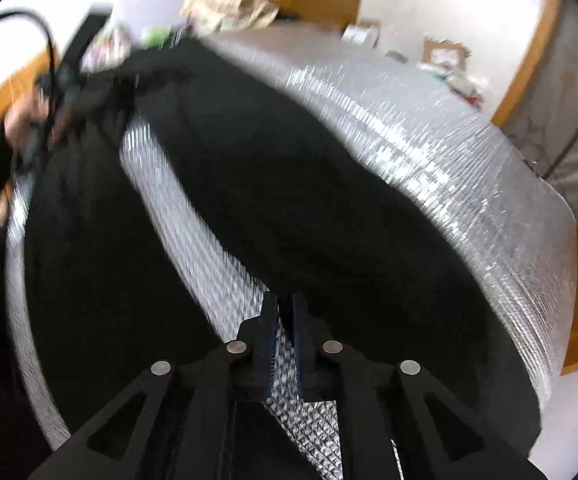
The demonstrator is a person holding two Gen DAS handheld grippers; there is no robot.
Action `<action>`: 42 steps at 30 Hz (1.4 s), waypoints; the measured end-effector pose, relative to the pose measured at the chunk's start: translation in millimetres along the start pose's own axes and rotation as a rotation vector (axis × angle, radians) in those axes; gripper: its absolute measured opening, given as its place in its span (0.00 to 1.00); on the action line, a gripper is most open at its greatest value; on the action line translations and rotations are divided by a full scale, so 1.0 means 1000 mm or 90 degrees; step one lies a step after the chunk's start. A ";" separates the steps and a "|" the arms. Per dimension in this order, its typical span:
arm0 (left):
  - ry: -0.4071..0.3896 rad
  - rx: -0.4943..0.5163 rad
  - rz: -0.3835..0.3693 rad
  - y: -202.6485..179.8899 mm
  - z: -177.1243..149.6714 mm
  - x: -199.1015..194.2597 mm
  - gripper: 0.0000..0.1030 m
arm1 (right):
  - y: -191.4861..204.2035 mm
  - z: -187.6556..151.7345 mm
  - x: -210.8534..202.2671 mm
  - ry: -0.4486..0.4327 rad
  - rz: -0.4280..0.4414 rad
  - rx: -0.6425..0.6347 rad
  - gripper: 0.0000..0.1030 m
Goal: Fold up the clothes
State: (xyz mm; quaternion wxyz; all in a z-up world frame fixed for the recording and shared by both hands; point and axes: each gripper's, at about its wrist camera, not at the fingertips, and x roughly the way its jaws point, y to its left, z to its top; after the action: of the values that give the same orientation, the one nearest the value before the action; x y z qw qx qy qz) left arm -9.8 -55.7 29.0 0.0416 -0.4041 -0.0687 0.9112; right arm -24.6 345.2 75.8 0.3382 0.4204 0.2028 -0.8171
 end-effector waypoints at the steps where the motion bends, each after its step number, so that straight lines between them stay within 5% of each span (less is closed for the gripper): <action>1: -0.008 0.000 -0.001 -0.001 0.001 -0.003 0.23 | -0.008 0.000 -0.003 -0.010 -0.017 0.027 0.19; 3: -0.018 0.004 -0.004 -0.004 0.004 -0.006 0.23 | -0.026 0.000 -0.004 -0.015 -0.059 0.085 0.20; 7: -0.017 0.019 -0.005 -0.012 0.009 -0.004 0.23 | -0.055 -0.010 0.026 0.066 -0.100 0.179 0.21; 11: 0.027 0.017 0.012 -0.012 0.009 0.013 0.23 | -0.079 -0.007 0.033 0.038 -0.105 0.269 0.21; 16: 0.030 -0.016 0.013 -0.007 0.021 0.019 0.23 | -0.094 0.012 0.047 0.031 -0.148 0.299 0.21; 24: -0.062 -0.040 0.029 0.014 0.039 -0.021 0.23 | -0.090 0.010 0.026 0.009 -0.188 0.320 0.23; 29: -0.024 -0.030 0.044 0.021 0.051 -0.008 0.23 | -0.099 -0.010 0.019 0.032 -0.247 0.375 0.23; 35: -0.013 -0.008 0.015 0.001 0.051 0.008 0.24 | -0.078 0.012 0.022 -0.015 -0.200 0.362 0.24; 42: -0.037 0.028 -0.016 -0.020 0.054 0.007 0.24 | -0.071 0.054 0.073 0.027 -0.178 0.326 0.26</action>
State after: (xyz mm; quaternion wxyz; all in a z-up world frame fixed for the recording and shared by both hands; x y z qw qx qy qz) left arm -54.4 -39.9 63.2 0.0600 -0.3755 -0.0550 0.9232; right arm -136.3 333.1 49.0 0.1004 0.4772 0.0530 -0.8715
